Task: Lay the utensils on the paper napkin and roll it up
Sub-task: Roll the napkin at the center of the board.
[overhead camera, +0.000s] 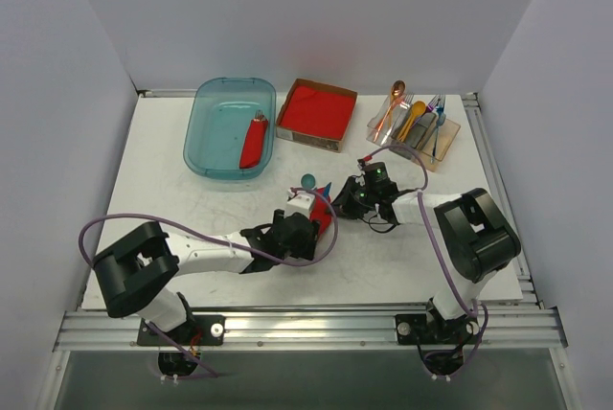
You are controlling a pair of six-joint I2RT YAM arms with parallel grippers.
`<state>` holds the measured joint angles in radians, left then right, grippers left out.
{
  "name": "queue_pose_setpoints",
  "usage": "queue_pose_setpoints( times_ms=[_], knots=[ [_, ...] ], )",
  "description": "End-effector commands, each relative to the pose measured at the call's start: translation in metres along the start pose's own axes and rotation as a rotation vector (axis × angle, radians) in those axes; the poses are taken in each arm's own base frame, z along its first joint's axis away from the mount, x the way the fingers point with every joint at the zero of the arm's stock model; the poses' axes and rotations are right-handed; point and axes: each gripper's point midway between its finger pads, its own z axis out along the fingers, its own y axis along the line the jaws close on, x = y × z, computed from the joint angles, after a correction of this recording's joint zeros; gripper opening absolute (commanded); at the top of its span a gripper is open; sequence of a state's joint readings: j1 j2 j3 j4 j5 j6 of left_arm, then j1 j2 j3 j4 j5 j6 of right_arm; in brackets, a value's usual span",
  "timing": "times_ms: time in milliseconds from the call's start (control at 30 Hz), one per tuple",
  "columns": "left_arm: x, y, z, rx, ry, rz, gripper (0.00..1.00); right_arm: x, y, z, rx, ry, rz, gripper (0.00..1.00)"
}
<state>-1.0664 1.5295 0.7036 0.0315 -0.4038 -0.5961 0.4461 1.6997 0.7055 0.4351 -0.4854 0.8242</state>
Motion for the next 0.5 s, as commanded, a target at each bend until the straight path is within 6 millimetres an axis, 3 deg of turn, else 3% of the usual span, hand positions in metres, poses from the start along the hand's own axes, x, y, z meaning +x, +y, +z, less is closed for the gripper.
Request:
queue_pose_setpoints(
  times_ms=[0,300,467],
  knots=[
    [-0.008,0.001,-0.002,-0.024,-0.027,-0.035,0.74,-0.012,0.015,-0.007,-0.023,-0.035,-0.029,0.0],
    [0.003,0.015,-0.011,-0.022,-0.06,-0.101,0.66,-0.008,0.01,-0.007,-0.015,-0.035,-0.025,0.0],
    [0.012,0.018,-0.005,-0.039,-0.039,-0.116,0.62,-0.007,0.008,-0.011,-0.009,-0.044,-0.024,0.0]
  ],
)
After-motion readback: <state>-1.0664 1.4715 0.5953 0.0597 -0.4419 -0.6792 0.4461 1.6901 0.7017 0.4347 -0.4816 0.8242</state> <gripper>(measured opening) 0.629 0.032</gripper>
